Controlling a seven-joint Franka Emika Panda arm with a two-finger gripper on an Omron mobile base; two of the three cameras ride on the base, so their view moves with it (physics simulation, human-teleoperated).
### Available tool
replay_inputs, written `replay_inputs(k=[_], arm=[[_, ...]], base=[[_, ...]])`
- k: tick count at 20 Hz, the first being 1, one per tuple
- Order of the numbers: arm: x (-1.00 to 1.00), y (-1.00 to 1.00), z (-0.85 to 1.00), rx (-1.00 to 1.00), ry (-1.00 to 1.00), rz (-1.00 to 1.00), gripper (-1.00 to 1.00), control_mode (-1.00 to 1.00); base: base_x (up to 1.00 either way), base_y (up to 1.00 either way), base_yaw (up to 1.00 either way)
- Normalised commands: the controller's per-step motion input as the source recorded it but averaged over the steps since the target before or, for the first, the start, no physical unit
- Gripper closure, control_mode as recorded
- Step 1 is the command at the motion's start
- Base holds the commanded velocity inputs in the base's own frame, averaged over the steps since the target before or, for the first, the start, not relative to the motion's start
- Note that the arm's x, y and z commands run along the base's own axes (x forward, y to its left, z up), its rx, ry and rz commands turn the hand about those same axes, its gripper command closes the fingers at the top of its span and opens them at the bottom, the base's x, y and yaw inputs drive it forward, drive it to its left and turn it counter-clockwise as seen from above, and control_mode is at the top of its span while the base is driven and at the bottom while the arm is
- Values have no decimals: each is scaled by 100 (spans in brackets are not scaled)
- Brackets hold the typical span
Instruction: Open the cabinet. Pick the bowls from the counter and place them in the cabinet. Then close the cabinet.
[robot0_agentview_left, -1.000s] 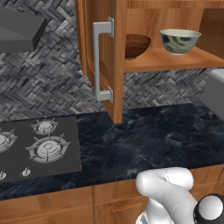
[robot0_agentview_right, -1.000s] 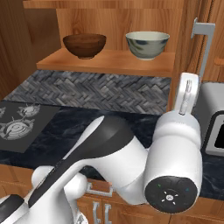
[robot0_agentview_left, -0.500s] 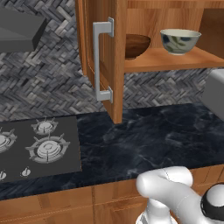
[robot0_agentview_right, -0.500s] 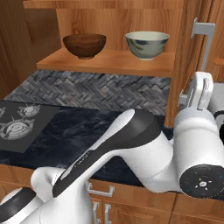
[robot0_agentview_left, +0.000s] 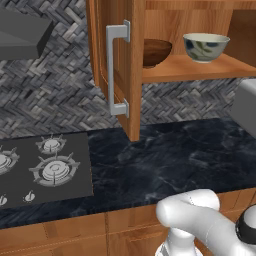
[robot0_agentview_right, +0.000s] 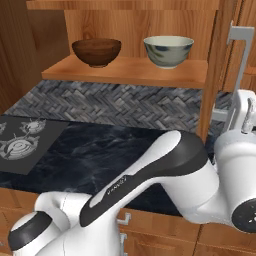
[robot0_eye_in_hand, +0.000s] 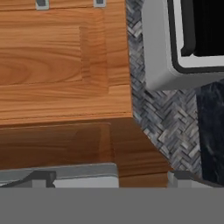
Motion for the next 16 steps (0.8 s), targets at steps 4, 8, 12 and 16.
replay_inputs(k=[4, 8, 12, 16], arm=[[17, -9, -3, 0, -1, 5, -100, -100], [5, 20, -10, 0, -1, 2, -100, -100], [14, 51, -12, -1, 0, 0, -100, -100], [23, 72, -3, -4, -1, 0, -100, -100]], base=[[0, 0, 0], [0, 0, 0], [0, 0, 0], [0, 0, 0]])
